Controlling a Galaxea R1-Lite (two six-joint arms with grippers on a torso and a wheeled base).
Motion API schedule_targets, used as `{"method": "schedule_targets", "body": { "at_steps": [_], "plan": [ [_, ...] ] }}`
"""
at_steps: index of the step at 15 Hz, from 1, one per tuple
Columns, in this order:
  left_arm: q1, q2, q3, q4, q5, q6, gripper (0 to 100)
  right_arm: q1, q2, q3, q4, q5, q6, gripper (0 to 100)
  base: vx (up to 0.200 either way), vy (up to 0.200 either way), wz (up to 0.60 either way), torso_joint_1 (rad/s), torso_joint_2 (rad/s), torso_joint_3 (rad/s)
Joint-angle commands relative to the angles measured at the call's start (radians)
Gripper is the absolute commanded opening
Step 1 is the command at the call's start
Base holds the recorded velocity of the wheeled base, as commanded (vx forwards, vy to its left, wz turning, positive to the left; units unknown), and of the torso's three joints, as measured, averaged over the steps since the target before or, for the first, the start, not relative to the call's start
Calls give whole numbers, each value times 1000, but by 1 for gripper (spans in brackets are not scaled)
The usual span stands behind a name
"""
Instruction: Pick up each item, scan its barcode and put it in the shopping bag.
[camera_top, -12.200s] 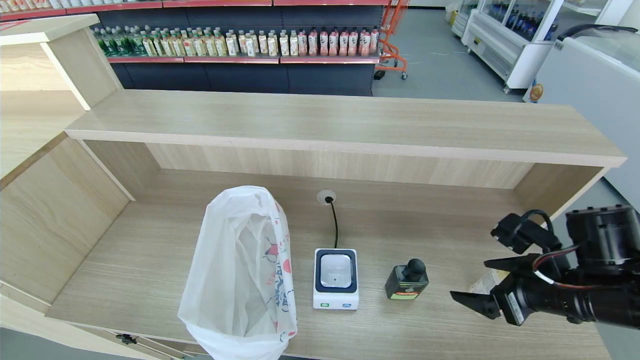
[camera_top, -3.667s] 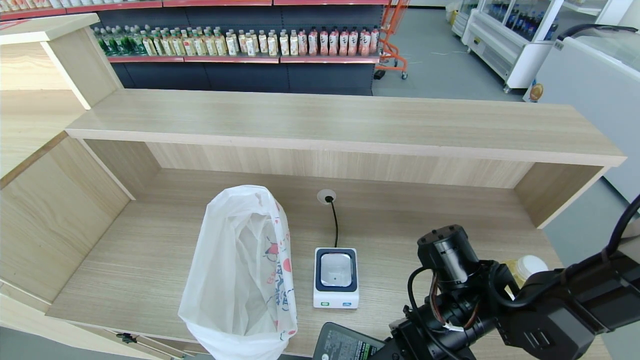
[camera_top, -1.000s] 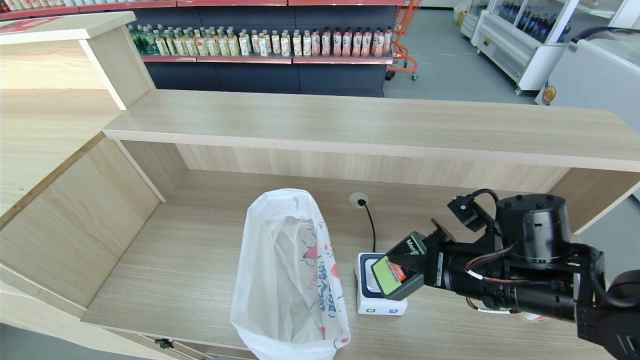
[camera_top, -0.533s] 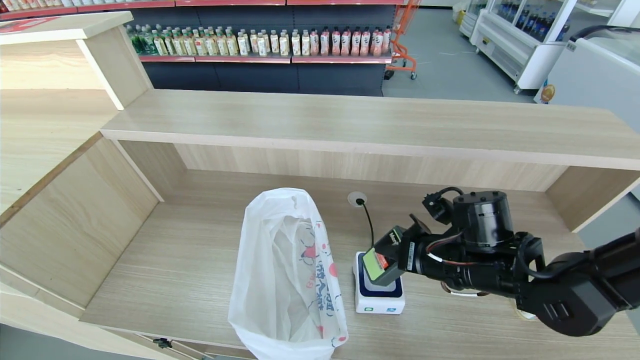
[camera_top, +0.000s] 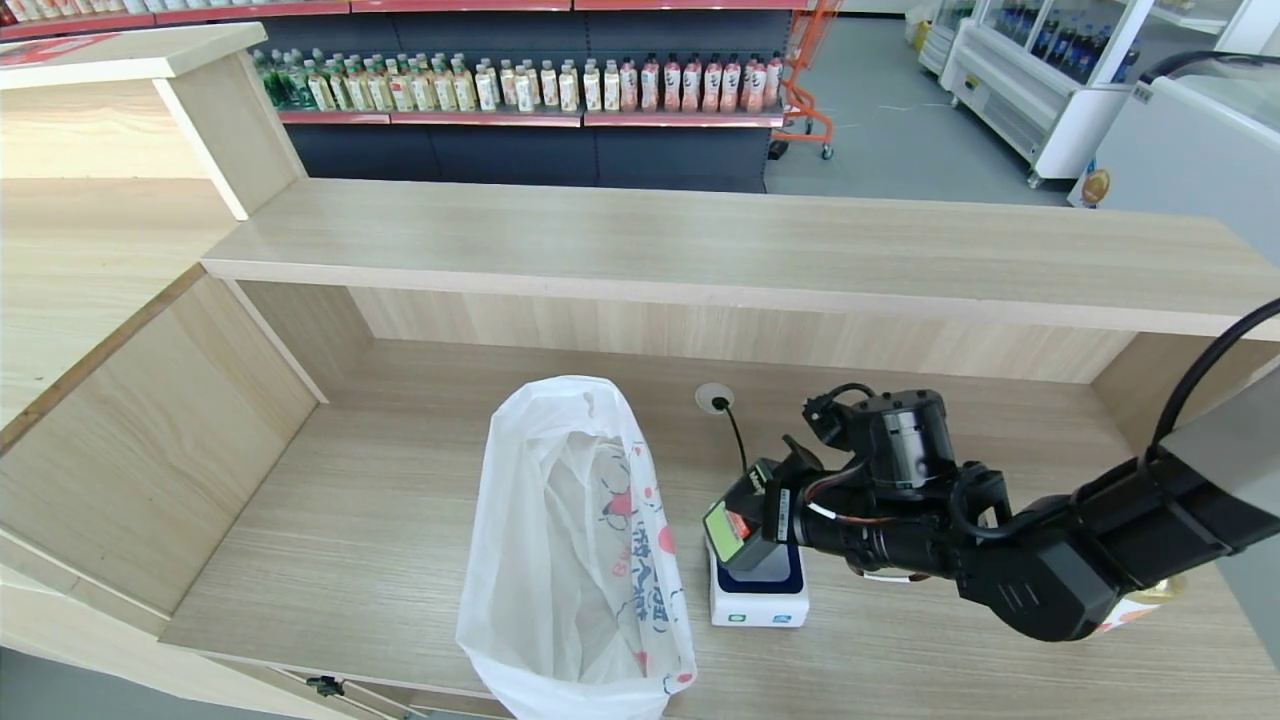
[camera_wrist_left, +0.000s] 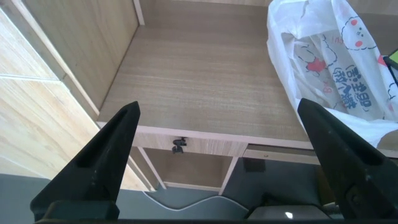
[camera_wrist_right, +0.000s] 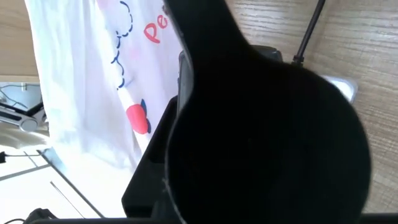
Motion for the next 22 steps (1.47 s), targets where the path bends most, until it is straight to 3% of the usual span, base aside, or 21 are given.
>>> {"method": "schedule_targets", "body": {
  "at_steps": [1, 22],
  "plan": [
    [0, 0, 0, 0, 0, -1, 100, 5, 44, -34, 2, 0, -1, 0, 0, 0, 0, 0, 0, 0],
    [0, 0, 0, 0, 0, 4, 100, 17, -37, 36, 3, -9, -47, 0, 0, 0, 0, 0, 0, 0]
  ]
}}
